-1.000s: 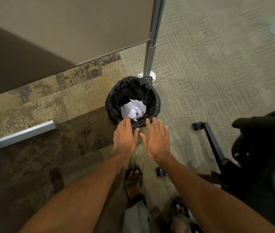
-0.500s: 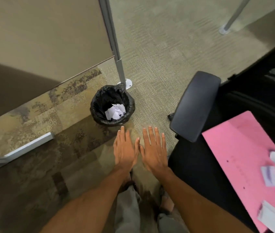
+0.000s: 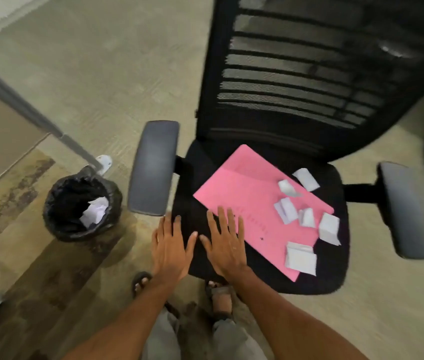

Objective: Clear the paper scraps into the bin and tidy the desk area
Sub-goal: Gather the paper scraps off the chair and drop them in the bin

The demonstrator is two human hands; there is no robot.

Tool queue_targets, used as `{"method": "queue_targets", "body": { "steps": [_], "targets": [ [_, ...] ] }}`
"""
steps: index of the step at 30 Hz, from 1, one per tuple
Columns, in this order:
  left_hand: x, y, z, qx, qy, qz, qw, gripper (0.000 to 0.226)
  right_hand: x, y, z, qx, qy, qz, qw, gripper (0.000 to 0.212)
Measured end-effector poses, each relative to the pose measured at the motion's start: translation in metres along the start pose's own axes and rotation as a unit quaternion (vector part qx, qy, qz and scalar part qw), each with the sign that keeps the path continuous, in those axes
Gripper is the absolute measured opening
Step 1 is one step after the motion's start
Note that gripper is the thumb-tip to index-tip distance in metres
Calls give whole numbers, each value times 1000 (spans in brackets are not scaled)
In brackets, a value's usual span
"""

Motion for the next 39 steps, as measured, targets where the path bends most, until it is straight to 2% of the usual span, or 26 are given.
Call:
{"method": "queue_targets", "body": {
  "steps": [4, 8, 11, 14, 19, 23, 26, 31, 33, 36, 39],
  "targets": [
    [-46, 7, -13, 15, -32, -120, 992, 62, -57, 28, 3, -18, -27, -77, 997, 60],
    [-90, 4, -30, 29, -82, -227, 970, 58, -110, 56, 4, -4, -33, -156, 987, 57],
    [-130, 0, -44, 62, -106, -274, 954, 58, -139, 80, 4, -20, -42, -229, 972, 56],
    [-165, -4, -54, 62, -127, -310, 940, 59, -158, 97, 1, -32, -53, -289, 955, 57],
    [-205, -8, -62, 64, -130, -339, 929, 62, -170, 105, -11, -2, -87, -327, 941, 59],
    [-221, -13, -67, 74, -119, -346, 928, 58, -169, 102, -13, -29, -125, -333, 934, 58],
    [-234, -17, -72, 77, -125, -357, 922, 54, -174, 99, -12, -65, -198, -349, 914, 59],
    [-239, -13, -80, 97, -147, -336, 925, 45, -183, 101, -9, -137, -288, -352, 880, 29],
    [-235, -11, -82, 103, -154, -326, 927, 44, -189, 104, -6, -157, -311, -347, 871, 24],
    [-230, -11, -80, 102, -172, -337, 920, 44, -200, 106, 1, -173, -322, -319, 875, 19],
    [-228, -12, -78, 107, -156, -326, 926, 46, -214, 104, 14, -214, -348, -318, 855, 12]
  ]
}}
Point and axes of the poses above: each hand's wrist, its own y-axis away from the middle knuckle, its own z-axis out of the back of the hand, x = y × z, the point moved 1 cm from there along -y, towards the middle knuckle, and after that the axes turned 7 degrees about z, right-handed, at the moved point
